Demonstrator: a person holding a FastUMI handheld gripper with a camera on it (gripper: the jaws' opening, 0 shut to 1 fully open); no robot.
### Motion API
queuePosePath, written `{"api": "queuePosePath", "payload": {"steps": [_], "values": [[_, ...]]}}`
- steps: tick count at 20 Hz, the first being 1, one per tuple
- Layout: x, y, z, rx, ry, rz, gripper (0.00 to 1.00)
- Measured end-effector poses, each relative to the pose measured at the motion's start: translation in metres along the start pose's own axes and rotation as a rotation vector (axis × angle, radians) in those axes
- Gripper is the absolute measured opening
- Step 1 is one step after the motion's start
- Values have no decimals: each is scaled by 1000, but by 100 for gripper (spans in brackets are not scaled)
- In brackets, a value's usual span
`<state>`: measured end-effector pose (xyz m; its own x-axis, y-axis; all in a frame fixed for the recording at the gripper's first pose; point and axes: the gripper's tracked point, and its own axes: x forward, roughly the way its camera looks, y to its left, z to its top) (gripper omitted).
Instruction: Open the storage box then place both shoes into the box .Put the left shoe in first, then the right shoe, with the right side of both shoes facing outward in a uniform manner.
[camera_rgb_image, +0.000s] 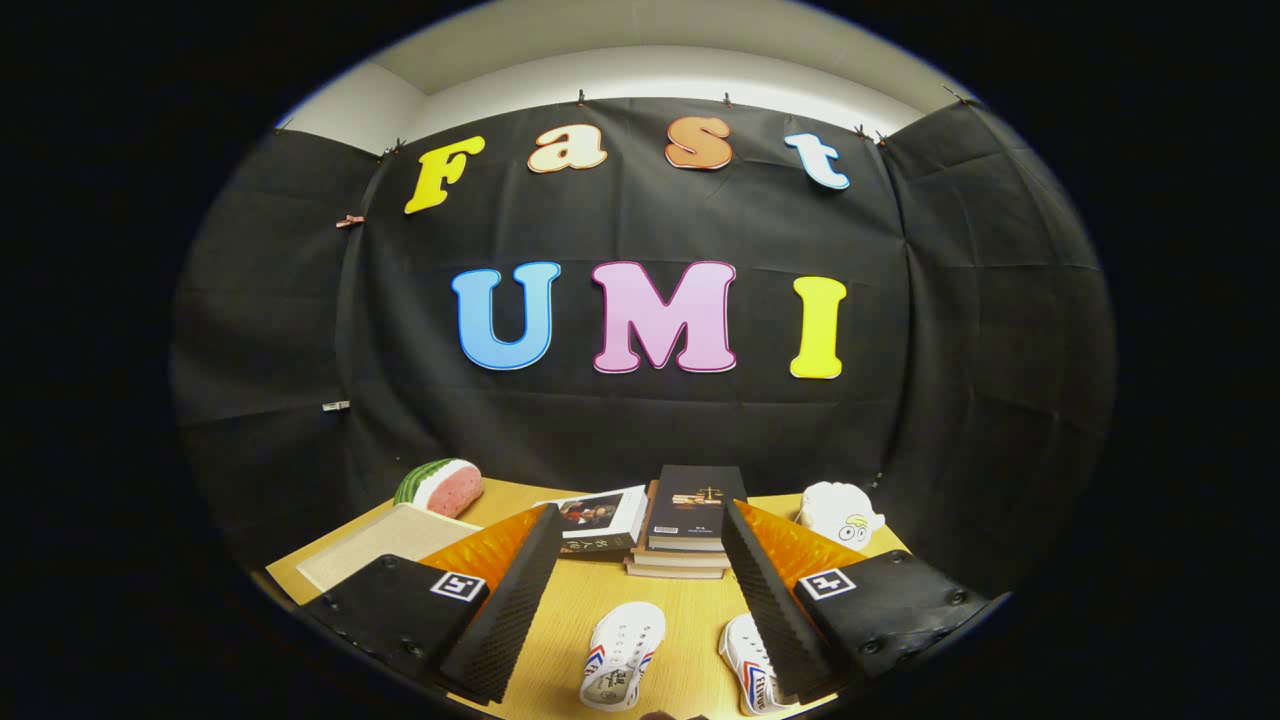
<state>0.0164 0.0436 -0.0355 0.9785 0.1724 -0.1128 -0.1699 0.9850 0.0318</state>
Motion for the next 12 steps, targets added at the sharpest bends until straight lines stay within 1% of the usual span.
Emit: {"api": "queuePosePath", "payload": {"steps": [2,5,7,12], "values": [[3,7,0,-3,3,17,97],[10,29,-8,15,34,83,97],[13,46,-17,67,83,146,97],[19,79,-43,177,214,243,98]]}}
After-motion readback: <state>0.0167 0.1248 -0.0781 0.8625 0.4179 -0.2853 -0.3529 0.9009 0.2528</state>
